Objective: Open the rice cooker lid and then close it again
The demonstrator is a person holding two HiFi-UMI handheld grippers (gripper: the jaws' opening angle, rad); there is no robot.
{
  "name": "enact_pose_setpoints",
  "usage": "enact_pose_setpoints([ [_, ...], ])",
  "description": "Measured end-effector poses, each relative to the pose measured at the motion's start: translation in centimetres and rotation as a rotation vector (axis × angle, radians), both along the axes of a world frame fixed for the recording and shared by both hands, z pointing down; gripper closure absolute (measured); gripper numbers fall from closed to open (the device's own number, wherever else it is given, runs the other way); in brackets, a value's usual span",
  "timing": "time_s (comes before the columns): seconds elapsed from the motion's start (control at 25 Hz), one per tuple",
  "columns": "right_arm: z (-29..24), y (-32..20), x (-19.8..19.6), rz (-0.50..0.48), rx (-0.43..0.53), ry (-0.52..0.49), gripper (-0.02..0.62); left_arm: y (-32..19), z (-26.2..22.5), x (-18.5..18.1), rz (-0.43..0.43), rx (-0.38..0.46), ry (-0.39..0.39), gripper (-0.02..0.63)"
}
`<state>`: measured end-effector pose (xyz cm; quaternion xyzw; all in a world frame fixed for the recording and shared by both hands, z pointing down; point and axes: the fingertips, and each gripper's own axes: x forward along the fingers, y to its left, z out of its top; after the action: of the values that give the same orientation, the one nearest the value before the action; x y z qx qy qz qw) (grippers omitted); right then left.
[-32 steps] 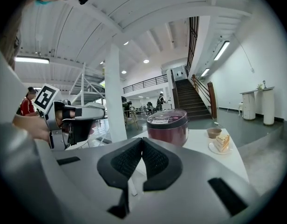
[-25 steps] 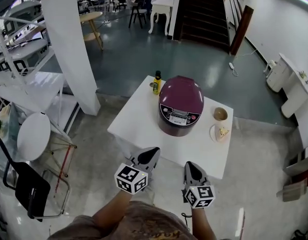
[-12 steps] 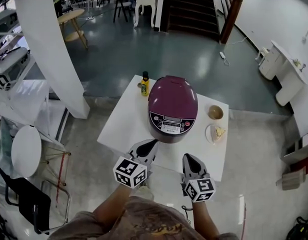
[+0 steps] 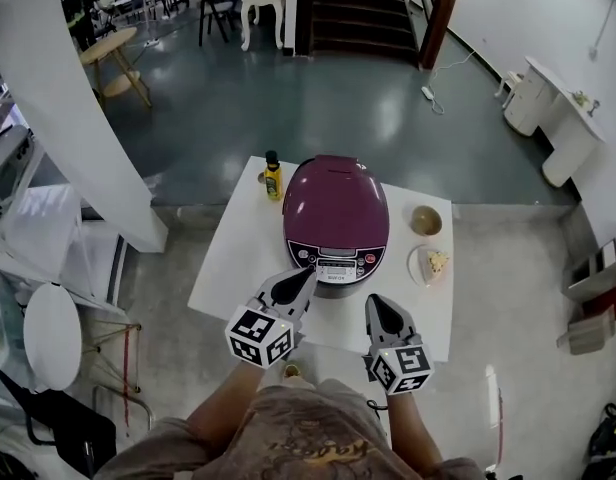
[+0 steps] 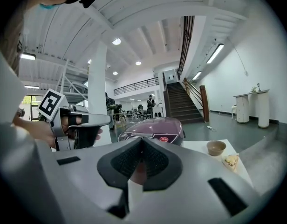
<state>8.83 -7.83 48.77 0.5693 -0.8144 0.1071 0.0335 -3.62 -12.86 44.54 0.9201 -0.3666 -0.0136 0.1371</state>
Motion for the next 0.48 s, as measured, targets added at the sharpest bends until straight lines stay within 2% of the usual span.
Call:
enact_pose_setpoints([
  [0.28, 0.0, -1.9, 0.9, -0.012, -0.006, 0.008, 0.594, -1.6, 0.4, 1.3, 0.007, -0.013, -0.008, 0.584],
  [0.48, -0.6, -3.1, 1.8, -0.043, -0.01, 0.009, 0.594, -2.8, 0.1, 1.8, -0.026, -0.019, -0.02, 0.584],
])
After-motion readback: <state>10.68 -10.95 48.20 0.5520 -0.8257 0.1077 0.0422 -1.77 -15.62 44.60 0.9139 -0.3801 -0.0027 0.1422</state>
